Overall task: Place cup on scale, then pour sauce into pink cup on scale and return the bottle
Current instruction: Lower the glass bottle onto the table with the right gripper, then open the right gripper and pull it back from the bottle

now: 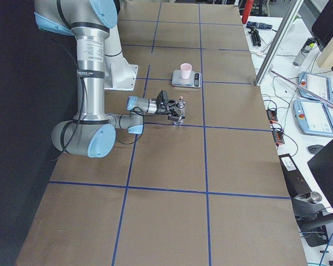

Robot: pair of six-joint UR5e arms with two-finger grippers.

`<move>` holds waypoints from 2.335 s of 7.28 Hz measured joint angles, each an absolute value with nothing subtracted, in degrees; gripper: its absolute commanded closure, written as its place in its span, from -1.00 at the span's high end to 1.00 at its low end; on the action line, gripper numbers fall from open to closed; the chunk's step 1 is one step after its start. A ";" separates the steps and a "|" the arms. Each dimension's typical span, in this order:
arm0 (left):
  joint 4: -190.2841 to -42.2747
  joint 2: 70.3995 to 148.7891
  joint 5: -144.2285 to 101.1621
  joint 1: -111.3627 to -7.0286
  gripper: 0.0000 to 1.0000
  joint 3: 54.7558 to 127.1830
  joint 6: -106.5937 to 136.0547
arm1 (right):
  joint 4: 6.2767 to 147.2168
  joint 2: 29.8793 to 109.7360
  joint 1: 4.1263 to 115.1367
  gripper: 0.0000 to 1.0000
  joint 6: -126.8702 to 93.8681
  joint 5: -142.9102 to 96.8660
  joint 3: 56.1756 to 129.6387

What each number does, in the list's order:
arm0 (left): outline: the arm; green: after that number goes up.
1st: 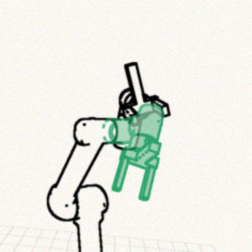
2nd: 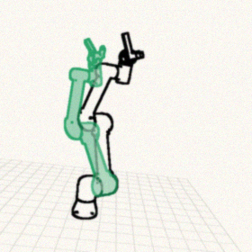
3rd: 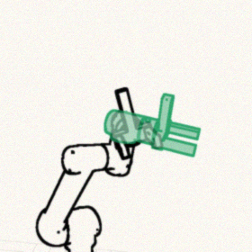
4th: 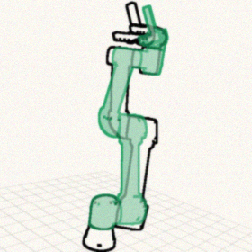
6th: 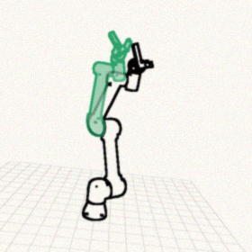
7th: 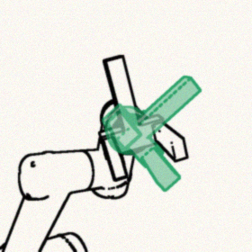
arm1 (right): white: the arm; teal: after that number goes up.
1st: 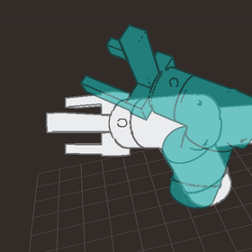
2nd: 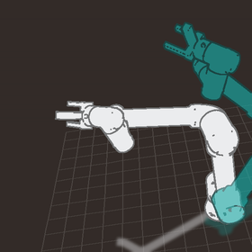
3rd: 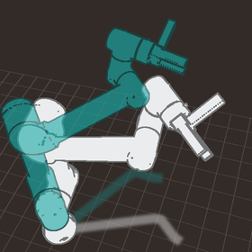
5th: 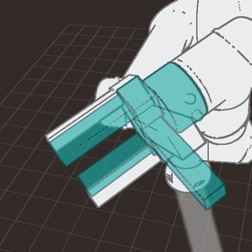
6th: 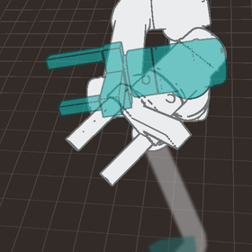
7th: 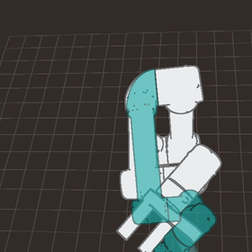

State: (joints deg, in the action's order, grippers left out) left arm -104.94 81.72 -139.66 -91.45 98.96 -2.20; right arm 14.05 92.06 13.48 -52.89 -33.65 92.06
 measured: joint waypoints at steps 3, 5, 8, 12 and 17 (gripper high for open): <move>-104.96 81.63 -139.72 -91.49 1.00 98.96 -2.25 | 13.90 92.19 12.58 1.00 -52.83 -31.95 92.14; -105.02 81.58 -139.69 -91.47 1.00 98.96 -2.28 | 13.89 92.19 11.92 1.00 -52.82 -30.98 92.31; -105.03 81.56 -139.68 -91.46 1.00 98.97 -2.21 | 13.89 92.31 9.96 1.00 -52.82 -28.18 92.55; -105.11 81.56 -139.74 -91.48 1.00 99.02 -2.27 | 10.48 94.32 6.71 1.00 -52.50 -24.85 92.86; -105.20 81.18 -139.75 -91.52 1.00 99.74 -2.48 | 6.13 96.37 -0.97 1.00 -51.86 -16.30 92.70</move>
State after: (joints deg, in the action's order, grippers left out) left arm -105.20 81.18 -139.75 -91.52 99.74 -2.48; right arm 6.13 96.37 -0.97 -51.86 -16.30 92.70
